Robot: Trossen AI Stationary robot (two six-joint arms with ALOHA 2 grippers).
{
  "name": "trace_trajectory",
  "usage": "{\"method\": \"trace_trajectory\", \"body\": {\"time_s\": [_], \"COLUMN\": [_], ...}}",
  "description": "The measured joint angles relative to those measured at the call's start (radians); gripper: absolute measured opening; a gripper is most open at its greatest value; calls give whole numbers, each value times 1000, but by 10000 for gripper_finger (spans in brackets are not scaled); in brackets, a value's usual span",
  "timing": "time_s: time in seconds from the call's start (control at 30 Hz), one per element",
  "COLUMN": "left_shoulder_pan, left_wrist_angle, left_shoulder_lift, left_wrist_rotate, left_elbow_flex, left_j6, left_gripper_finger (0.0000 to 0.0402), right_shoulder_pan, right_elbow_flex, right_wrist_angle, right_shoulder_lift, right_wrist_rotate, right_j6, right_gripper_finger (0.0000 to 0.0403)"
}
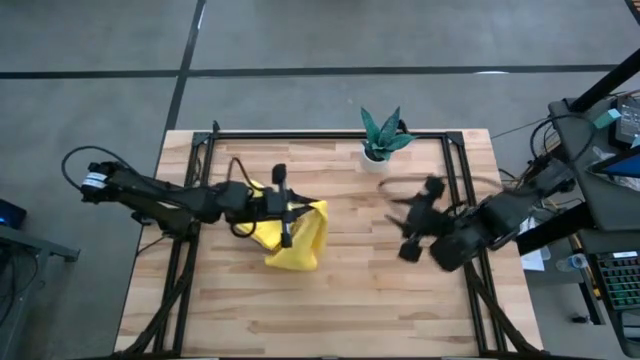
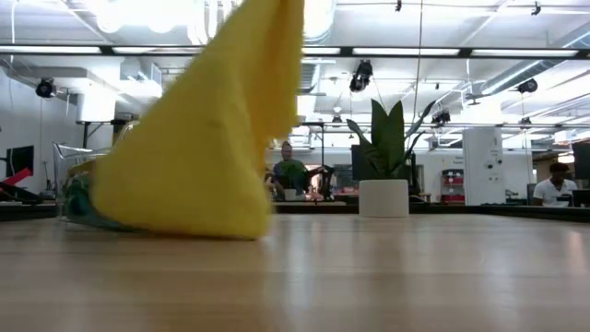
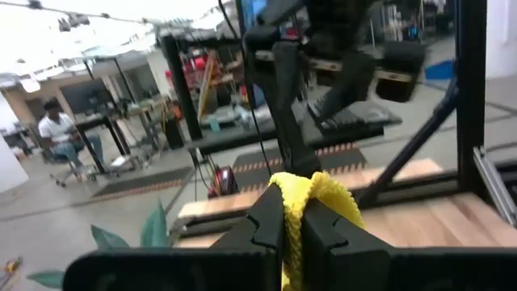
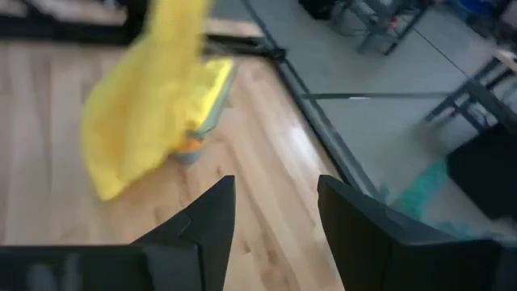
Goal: Fold microfiber towels
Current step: Fold the yellow microfiber cloth
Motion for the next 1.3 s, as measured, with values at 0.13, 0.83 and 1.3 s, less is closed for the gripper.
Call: {"method": "trace_trajectory", "body": {"time_s": [0.13, 0.83, 1.3], "left_shoulder_pan": [0, -13, -13], "left_wrist_angle": [-9, -1, -7], "left_shoulder_lift": [49, 256, 263], "left_wrist_rotate": [2, 122, 95], "left_elbow_flex": [2, 19, 21], "left_j6": [-41, -154, -153], "left_gripper_finger": [0, 0, 0], "right_shoulder_pan": [0, -100, -154], "right_elbow_flex": [-31, -42, -42], "right_wrist_angle": [102, 412, 445], "right_shoulder_lift": [61, 260, 339], "right_wrist_rotate": [-33, -202, -206], "right_j6": [-122, -333, -255], "right_gripper_finger": [169, 169, 167]}}
